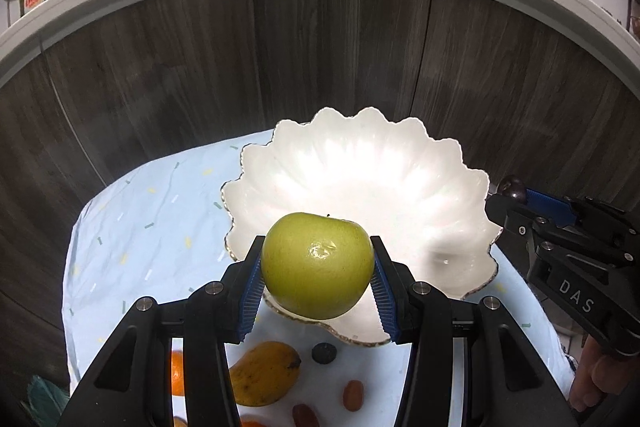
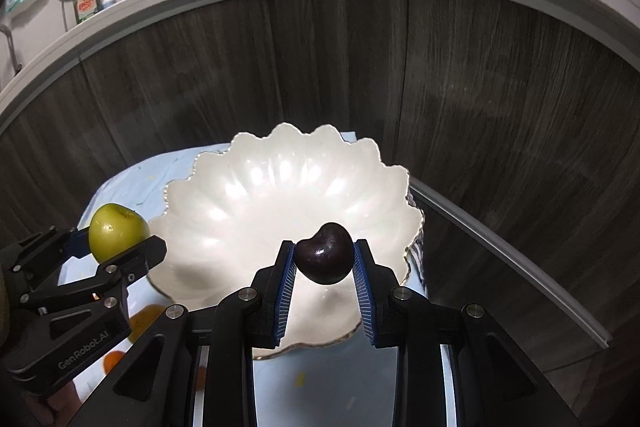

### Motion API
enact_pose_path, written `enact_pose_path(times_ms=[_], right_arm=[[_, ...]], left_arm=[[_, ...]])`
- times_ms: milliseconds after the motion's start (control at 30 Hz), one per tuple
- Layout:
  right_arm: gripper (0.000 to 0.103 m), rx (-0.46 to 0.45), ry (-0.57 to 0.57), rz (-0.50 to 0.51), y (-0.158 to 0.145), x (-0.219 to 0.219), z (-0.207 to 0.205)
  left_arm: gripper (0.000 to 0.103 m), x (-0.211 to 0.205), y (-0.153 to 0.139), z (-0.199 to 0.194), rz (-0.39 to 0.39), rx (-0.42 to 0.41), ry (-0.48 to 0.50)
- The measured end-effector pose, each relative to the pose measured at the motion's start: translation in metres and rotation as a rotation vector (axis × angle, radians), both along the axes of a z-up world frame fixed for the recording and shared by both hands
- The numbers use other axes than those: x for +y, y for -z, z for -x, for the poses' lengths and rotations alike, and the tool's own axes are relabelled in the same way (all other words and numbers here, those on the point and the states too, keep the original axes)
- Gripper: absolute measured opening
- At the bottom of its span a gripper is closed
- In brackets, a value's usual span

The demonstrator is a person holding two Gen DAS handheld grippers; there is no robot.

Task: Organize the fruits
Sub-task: 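Carry the apple and plum in both grippers over the white bowl, then open both grippers to drop the apple and plum into the bowl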

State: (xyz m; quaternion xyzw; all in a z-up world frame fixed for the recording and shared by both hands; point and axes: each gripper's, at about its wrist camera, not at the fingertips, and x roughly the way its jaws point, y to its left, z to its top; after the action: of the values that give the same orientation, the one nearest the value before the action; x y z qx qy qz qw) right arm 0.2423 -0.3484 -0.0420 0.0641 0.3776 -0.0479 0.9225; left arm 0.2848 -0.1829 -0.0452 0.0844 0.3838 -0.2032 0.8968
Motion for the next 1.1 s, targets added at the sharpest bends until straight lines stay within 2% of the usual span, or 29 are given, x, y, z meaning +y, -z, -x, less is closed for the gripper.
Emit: enact_pose_path(times_ms=[567,633,667,700,733,767,867,933,1100], right_arm=[[0.031,0.085,-0.016,-0.022,0.021,-0.006,-0.022],[0.039,0.085,-0.009,-0.011,0.021,-0.006,-0.022],[0.047,0.079,-0.006,-0.007,0.020,-0.006,-0.021],[0.052,0.074,-0.002,0.001,0.019,-0.005,-0.020],[0.054,0.069,0.003,0.013,0.017,-0.005,-0.019],[0.057,0.066,0.003,0.020,0.016,-0.004,-0.019],[0.059,0.055,0.001,0.023,0.011,-0.003,-0.017],[0.062,0.048,0.006,0.024,0.009,-0.003,-0.016],[0.075,0.021,0.024,0.017,0.000,-0.002,-0.012]], left_arm=[[0.048,-0.010,0.024,-0.015,-0.032,0.085,0.015],[0.048,-0.009,0.026,-0.013,-0.044,0.092,0.013],[0.048,-0.008,0.027,-0.013,-0.047,0.096,0.009],[0.054,-0.007,0.028,-0.013,-0.049,0.093,0.003],[0.065,-0.005,0.026,-0.012,-0.047,0.081,-0.005],[0.069,-0.003,0.024,-0.011,-0.046,0.062,-0.014],[0.071,-0.001,0.016,-0.010,-0.050,0.034,-0.019],[0.076,0.001,0.011,-0.011,-0.053,0.023,-0.025],[0.086,0.010,-0.001,-0.009,-0.040,-0.004,-0.057]])
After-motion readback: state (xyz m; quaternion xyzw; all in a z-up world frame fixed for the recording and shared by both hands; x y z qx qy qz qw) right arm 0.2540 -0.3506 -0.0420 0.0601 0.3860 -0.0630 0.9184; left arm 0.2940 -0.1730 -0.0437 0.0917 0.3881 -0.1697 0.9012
